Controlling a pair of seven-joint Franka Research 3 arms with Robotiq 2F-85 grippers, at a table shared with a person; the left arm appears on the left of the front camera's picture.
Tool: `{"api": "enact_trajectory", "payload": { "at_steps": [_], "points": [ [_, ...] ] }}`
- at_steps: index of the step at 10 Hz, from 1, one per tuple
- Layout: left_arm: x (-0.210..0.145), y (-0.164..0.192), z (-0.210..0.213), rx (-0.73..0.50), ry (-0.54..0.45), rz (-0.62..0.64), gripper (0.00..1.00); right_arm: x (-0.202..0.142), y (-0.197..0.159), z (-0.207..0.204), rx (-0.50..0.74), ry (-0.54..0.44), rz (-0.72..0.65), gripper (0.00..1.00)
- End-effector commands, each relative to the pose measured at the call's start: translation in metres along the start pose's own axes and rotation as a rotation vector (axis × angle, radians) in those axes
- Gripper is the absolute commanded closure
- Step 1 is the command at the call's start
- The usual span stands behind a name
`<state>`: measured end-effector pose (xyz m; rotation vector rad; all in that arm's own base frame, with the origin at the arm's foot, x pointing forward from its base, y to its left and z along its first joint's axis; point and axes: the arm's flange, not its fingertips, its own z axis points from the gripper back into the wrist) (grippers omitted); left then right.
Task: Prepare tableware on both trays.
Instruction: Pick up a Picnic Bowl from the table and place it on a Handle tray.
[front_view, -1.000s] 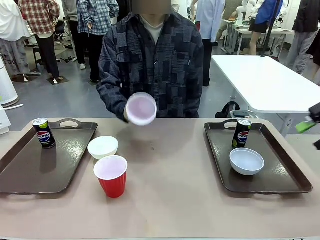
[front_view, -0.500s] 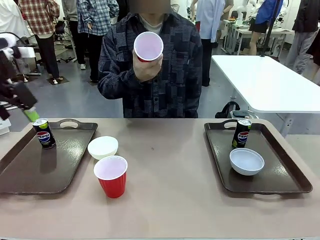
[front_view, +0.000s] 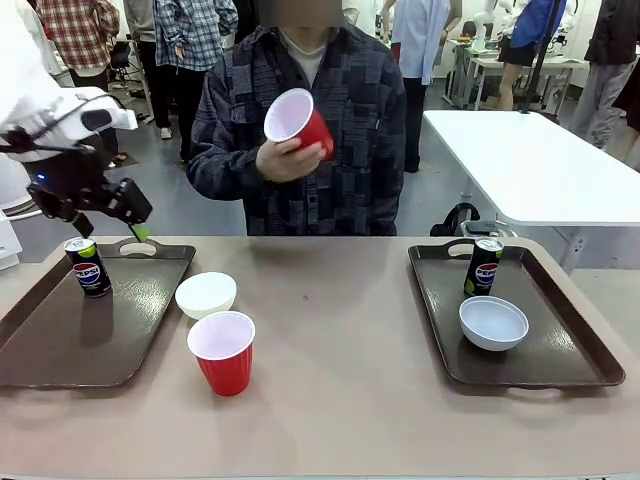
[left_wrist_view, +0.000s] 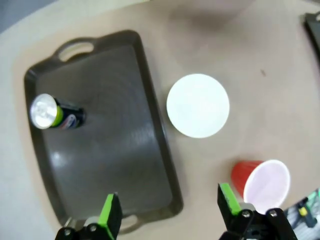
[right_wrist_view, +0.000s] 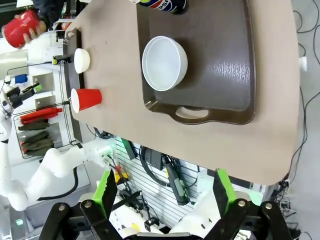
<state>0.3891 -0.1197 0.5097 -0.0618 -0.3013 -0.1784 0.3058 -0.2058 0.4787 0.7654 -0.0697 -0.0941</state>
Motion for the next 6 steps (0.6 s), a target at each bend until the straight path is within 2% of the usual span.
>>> {"api": "enact_trajectory", "payload": {
  "at_steps": [1, 2, 4, 5, 6],
  "points": [
    [-0.005, 0.005, 0.013, -0.021, 0.009, -0.001, 0.00, 0.000, 0.004, 0.002, 0.003, -0.013, -0.002, 0.00],
    [0.000, 0.000, 0.000, 0.000, 0.000, 0.000, 0.00, 0.000, 0.004, 0.002, 0.003, -0.013, -0.002, 0.00],
    [-0.097, 0.049, 0.065, -0.160, 0.084, -0.111, 0.00, 0.000, 0.004, 0.002, 0.003, -0.013, -0.002, 0.00],
    [-0.132, 0.072, 0.086, -0.194, 0.093, -0.148, 0.00, 0.000, 0.004, 0.002, 0.003, -0.013, -0.002, 0.00],
    [-0.144, 0.090, 0.096, -0.186, 0.055, -0.122, 0.00, 0.000, 0.004, 0.002, 0.003, -0.013, -0.002, 0.00]
  ]
}}
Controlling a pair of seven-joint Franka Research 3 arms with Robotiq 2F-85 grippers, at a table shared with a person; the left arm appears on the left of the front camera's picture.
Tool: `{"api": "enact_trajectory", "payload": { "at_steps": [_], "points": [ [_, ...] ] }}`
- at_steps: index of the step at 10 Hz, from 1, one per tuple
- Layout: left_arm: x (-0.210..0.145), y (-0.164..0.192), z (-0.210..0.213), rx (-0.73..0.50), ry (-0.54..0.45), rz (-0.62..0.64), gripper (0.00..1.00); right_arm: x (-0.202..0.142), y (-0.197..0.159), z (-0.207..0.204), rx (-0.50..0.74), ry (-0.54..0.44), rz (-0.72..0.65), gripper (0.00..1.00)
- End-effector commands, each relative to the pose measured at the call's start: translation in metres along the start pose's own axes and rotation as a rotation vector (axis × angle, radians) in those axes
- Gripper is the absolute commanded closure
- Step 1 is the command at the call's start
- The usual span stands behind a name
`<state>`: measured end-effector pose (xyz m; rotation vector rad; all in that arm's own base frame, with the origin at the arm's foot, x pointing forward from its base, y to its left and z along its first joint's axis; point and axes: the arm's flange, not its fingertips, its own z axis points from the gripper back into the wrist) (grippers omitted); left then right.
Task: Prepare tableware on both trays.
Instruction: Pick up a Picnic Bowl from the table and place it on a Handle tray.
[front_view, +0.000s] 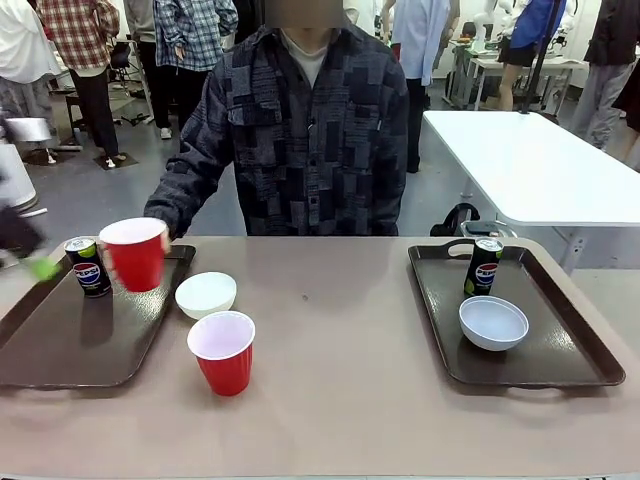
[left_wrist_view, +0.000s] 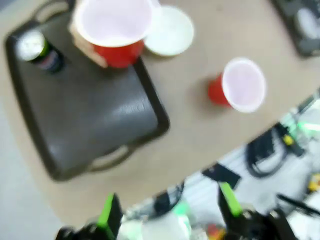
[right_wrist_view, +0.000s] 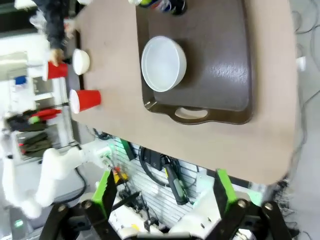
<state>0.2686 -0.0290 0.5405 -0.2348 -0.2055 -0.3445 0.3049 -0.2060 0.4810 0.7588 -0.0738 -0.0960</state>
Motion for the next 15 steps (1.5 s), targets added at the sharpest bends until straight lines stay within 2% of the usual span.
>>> {"api": "enact_trajectory", "payload": {
  "at_steps": [1, 6, 8, 11, 15],
  "points": [
    [-0.033, 0.024, 0.029, 0.009, -0.020, 0.040, 0.00, 0.000, 0.002, 0.001, 0.009, -0.008, -0.002, 0.00],
    [-0.031, 0.038, 0.023, 0.002, -0.015, 0.051, 0.00, 0.000, 0.002, 0.001, 0.009, -0.008, -0.002, 0.00],
    [-0.016, 0.031, 0.019, 0.015, -0.039, 0.062, 0.00, 0.000, 0.002, 0.001, 0.009, -0.008, -0.002, 0.00],
    [0.053, 0.002, -0.014, 0.086, -0.050, 0.108, 0.00, 0.000, 0.002, 0.001, 0.009, -0.008, -0.002, 0.00],
    [0.138, -0.050, -0.077, 0.237, -0.070, 0.150, 0.00, 0.000, 0.002, 0.001, 0.009, -0.008, -0.002, 0.00]
  ]
}}
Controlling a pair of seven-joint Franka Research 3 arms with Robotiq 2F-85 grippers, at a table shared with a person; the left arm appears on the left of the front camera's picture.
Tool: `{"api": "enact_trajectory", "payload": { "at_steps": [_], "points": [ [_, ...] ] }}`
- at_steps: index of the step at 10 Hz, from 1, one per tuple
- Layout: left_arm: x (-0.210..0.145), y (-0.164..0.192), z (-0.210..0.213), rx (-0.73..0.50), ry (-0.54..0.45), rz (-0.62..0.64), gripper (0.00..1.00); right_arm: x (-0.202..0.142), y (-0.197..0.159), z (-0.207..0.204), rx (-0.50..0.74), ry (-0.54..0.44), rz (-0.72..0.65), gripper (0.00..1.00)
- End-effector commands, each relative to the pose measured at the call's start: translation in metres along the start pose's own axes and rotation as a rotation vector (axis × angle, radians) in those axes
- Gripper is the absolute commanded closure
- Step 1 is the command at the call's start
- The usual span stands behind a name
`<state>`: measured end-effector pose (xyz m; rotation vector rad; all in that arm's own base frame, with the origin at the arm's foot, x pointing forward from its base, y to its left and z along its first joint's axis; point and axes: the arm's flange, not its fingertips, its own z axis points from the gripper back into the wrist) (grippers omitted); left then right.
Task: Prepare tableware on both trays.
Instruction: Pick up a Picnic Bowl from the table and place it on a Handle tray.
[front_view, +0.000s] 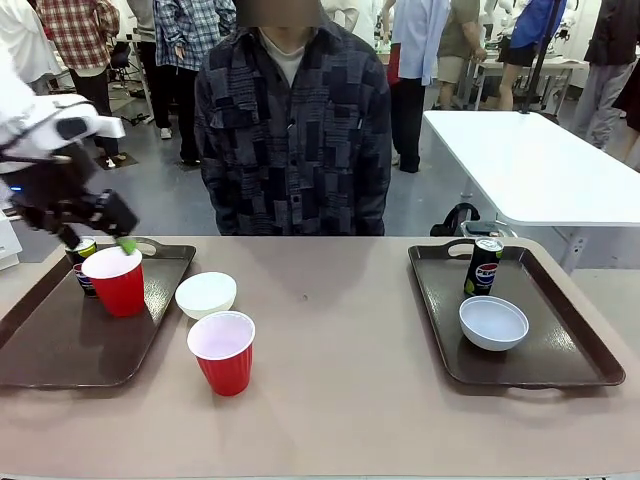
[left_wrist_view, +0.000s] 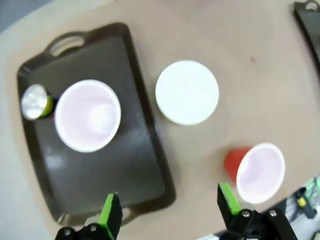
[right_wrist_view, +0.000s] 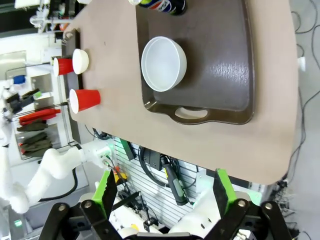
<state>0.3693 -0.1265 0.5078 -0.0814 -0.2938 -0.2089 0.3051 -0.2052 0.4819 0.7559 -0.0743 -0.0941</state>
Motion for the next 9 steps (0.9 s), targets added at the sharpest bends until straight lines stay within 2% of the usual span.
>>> {"api": "enact_trajectory", "payload": {
  "at_steps": [1, 3, 4, 5, 9],
  "points": [
    [0.038, -0.020, -0.020, 0.069, 0.010, 0.049, 0.00, 0.000, 0.001, 0.000, 0.012, -0.008, -0.004, 0.00],
    [0.054, -0.034, -0.045, 0.092, 0.020, 0.077, 0.00, 0.000, 0.001, 0.000, 0.012, -0.008, -0.004, 0.00],
    [0.048, -0.032, -0.040, 0.029, 0.049, 0.050, 0.00, 0.000, 0.001, 0.000, 0.012, -0.008, -0.004, 0.00],
    [0.042, -0.031, -0.040, 0.045, 0.022, 0.036, 0.00, 0.000, 0.001, 0.000, 0.012, -0.008, -0.004, 0.00],
    [0.042, -0.031, -0.040, 0.045, 0.022, 0.036, 0.00, 0.000, 0.001, 0.000, 0.012, -0.008, -0.004, 0.00]
  ]
}}
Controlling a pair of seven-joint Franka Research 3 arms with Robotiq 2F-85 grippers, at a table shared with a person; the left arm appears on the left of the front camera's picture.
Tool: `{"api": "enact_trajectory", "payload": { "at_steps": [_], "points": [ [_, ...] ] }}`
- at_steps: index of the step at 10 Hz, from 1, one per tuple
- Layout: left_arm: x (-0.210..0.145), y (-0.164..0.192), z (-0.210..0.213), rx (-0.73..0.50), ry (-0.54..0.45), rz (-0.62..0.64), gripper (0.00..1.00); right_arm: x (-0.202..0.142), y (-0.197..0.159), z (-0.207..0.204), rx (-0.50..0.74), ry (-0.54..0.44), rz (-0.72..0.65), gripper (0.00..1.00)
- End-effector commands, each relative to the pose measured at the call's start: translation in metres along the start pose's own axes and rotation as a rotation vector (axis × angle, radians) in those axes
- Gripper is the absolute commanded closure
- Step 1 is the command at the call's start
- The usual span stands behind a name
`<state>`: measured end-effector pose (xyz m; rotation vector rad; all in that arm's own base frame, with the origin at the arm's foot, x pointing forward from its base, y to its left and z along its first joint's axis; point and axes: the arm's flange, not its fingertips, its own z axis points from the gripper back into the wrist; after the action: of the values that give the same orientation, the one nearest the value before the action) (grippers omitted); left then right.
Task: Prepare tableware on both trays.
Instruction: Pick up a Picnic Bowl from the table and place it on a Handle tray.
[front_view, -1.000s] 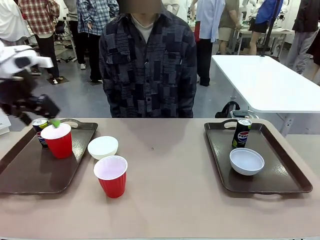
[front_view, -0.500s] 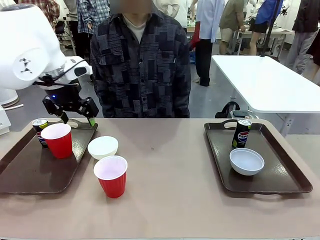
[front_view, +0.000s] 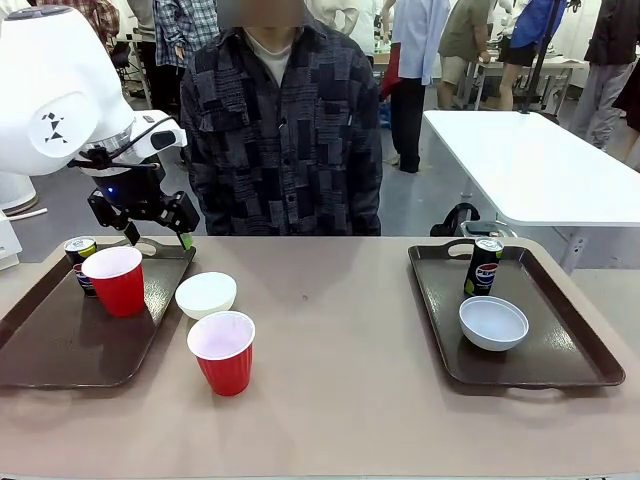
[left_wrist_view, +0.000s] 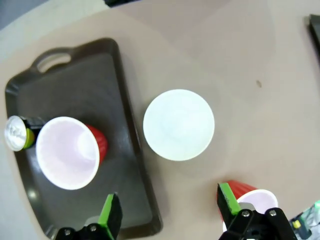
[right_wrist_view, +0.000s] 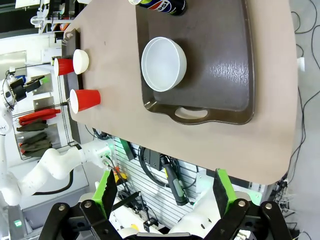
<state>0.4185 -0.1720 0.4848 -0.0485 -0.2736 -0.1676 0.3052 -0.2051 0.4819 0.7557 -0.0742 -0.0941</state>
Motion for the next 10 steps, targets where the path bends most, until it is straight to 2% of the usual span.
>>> {"api": "enact_trajectory", "payload": {
  "at_steps": [1, 4, 6, 10],
  "points": [
    [0.000, 0.000, -0.001, 0.000, 0.002, 0.000, 0.00, 0.000, 0.001, 0.001, 0.012, -0.008, -0.004, 0.00],
    [0.014, 0.002, -0.050, 0.032, 0.072, 0.007, 0.00, 0.000, 0.001, 0.001, 0.012, -0.008, -0.004, 0.00],
    [0.017, 0.001, -0.067, 0.047, 0.080, -0.030, 0.00, 0.000, 0.001, 0.001, 0.012, -0.008, -0.004, 0.00],
    [0.030, 0.000, -0.116, 0.041, 0.111, 0.007, 0.00, 0.000, 0.001, 0.001, 0.012, -0.008, -0.004, 0.00]
  ]
}}
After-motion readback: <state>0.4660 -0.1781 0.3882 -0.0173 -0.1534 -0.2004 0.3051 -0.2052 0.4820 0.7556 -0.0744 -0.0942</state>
